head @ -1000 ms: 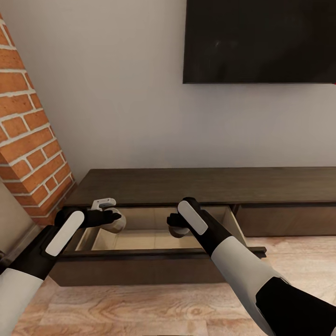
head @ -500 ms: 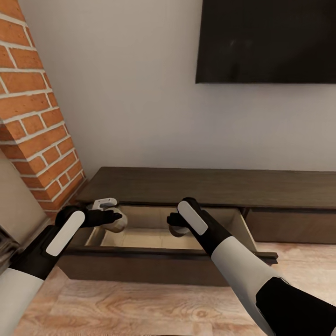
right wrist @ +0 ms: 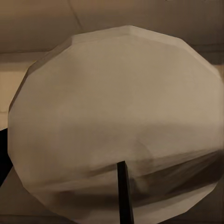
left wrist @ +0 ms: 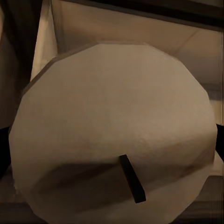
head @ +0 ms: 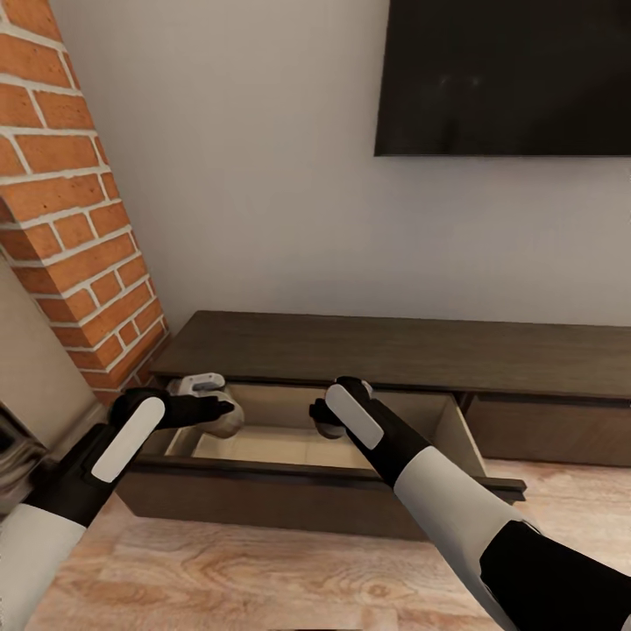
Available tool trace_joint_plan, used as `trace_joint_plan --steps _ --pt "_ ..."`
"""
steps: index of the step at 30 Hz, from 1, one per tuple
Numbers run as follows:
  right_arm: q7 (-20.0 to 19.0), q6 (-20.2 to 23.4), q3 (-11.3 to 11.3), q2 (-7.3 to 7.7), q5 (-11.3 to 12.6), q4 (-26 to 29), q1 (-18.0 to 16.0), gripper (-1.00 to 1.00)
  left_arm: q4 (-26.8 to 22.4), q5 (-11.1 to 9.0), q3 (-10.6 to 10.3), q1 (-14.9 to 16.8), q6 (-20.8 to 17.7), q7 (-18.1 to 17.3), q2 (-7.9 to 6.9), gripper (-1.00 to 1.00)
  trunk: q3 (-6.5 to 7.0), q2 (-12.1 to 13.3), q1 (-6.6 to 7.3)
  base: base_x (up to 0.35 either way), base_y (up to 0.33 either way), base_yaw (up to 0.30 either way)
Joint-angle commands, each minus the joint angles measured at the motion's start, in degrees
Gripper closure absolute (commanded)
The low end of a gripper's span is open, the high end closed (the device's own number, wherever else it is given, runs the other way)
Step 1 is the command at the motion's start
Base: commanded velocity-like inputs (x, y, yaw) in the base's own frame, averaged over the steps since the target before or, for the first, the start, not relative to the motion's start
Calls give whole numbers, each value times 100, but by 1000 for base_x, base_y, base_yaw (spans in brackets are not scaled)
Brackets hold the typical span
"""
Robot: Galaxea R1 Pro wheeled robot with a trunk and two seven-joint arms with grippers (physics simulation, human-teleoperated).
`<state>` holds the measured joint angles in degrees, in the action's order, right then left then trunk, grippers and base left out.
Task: Place each of the two pumpkins and all three candles from the living room inside a cabinet in the living room (use any cabinet), then make sure every cabinet is closed, and position the cauldron so it is next to a table in the living room.
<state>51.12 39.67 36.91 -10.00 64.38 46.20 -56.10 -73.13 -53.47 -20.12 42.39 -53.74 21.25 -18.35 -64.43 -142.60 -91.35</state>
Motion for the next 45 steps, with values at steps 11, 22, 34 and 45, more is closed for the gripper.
trace_joint_plan --steps 11,22,34,45 --pt "48 -3 18 0 39 4 -6 100 6 -41 -202 6 -5 63 164 100 -5 -3 1 0 -118 1" --pt "-306 -3 26 0 21 4 -6 100 59 -33 -212 6 -5 64 177 100 -5 -3 1 98 -7 0" --pt "-520 -2 27 0 5 2 -6 100 62 -29 -212 6 -5 64 175 100 6 -3 1 75 45 -30" --pt "-532 5 27 0 5 -5 -6 100 63 -32 -212 6 -5 62 174 100 25 -3 1 12 42 -54"
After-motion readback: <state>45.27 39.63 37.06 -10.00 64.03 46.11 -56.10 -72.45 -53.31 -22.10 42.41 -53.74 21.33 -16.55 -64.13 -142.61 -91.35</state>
